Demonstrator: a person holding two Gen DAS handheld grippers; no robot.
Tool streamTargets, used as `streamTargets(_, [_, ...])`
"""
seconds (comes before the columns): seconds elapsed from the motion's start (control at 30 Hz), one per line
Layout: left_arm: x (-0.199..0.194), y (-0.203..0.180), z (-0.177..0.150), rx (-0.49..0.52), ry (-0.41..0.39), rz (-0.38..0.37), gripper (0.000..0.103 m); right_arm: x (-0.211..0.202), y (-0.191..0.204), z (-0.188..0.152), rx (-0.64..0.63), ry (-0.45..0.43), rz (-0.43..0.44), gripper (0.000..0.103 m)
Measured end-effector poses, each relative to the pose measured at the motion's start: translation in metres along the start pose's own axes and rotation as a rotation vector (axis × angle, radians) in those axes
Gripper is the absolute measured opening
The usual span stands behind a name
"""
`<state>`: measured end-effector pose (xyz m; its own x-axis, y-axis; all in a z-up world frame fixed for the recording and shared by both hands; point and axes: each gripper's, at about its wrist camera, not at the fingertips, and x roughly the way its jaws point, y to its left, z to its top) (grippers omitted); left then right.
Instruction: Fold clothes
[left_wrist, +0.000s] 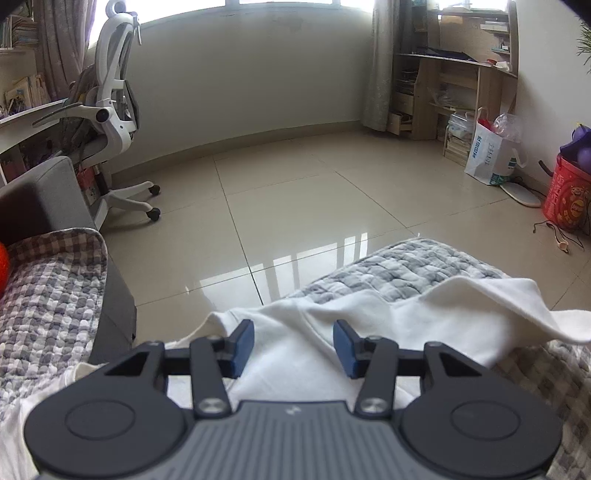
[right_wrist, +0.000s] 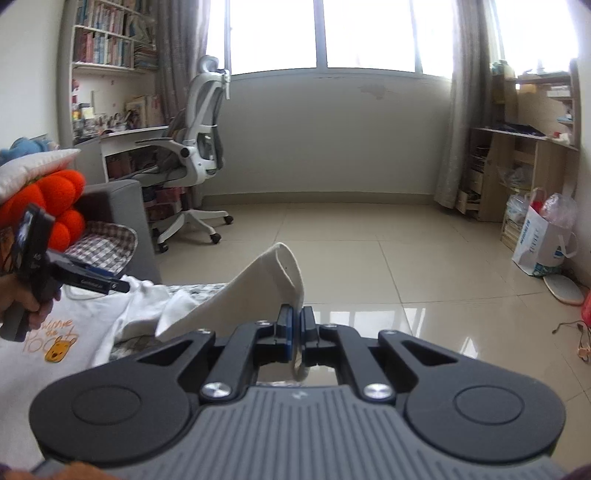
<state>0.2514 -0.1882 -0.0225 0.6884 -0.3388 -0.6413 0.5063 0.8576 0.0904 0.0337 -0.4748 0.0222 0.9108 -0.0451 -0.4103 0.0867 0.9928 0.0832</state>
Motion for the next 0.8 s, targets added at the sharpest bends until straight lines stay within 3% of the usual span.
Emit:
streamTargets(0.17, [0.025,0.000,0.000,0.022,0.010,0.026,0.049,0.020,-0.043,0.002,0.196,0.012,-0.077,0.003])
streamTargets(0.33, [0.037,0.006,-0.010,-0.027,-0.021,-0.016,0.049,0.047,-0.076,-0.010,0.326,0.068,-0.119,0.003])
streamTargets(0.6, [0.030,0.000,-0.011,-0.020,-0.078,-0.007,0.046,0.074,-0.088,-0.068,0.403,0.227,-0.178,0.003])
streamTargets(0.8, [0.030,-0.008,-0.012,-0.006,-0.088,0.025,0.046,0.116,-0.079,-0.119,0.457,0.411,-0.134,0.003])
